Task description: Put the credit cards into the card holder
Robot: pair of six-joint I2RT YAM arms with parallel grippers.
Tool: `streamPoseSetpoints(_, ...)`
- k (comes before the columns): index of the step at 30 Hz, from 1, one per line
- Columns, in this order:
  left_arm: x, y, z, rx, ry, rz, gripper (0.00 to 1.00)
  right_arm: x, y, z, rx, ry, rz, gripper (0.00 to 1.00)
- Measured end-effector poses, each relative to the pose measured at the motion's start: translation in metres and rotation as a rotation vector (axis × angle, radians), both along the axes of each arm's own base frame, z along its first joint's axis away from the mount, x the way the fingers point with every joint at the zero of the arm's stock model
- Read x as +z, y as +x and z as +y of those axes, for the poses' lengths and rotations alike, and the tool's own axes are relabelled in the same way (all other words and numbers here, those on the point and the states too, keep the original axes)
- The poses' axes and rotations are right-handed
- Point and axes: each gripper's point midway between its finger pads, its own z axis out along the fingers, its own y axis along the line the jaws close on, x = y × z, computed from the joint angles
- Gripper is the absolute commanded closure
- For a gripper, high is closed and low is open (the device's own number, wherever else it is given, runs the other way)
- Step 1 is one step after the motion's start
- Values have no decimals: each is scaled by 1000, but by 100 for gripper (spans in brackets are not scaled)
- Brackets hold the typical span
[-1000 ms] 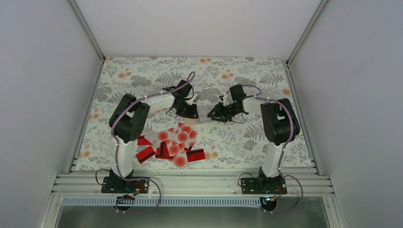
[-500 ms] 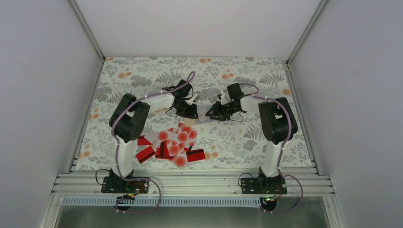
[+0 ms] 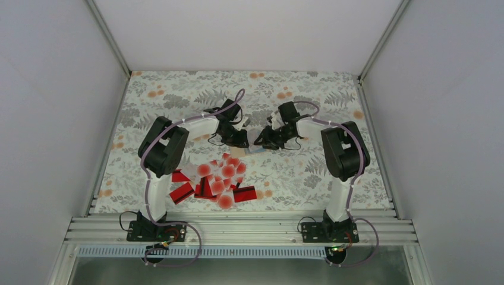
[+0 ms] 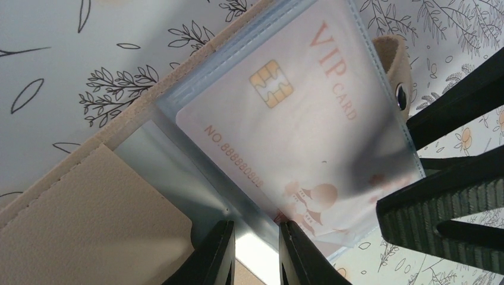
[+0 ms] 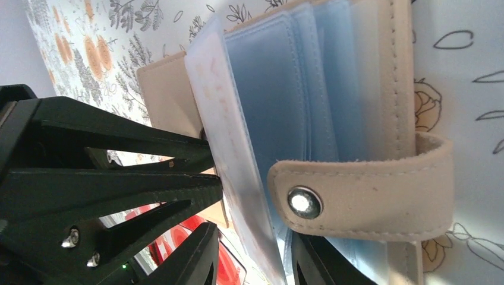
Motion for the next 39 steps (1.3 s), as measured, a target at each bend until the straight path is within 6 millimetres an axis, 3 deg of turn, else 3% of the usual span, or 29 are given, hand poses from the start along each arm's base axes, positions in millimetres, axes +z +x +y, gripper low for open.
streamPoseSetpoints(13,0,0,0,0,0,-1,79,7,5,-1,15,-97,-19,69)
streamPoseSetpoints(23,1,0,0,1,1,0,79,24,9,16,64,-116,-72,69)
streamPoseSetpoints(30,0,1,2,11,14,-3,79,22,6,26,95,-133,-63,68)
streamPoseSetpoints(35,8,1,13,56,30,-13,79,21,6,31,105,-133,-60,69)
streamPoseSetpoints(39,27,1,32,115,27,-37,79,19,5,35,114,-128,-55,68)
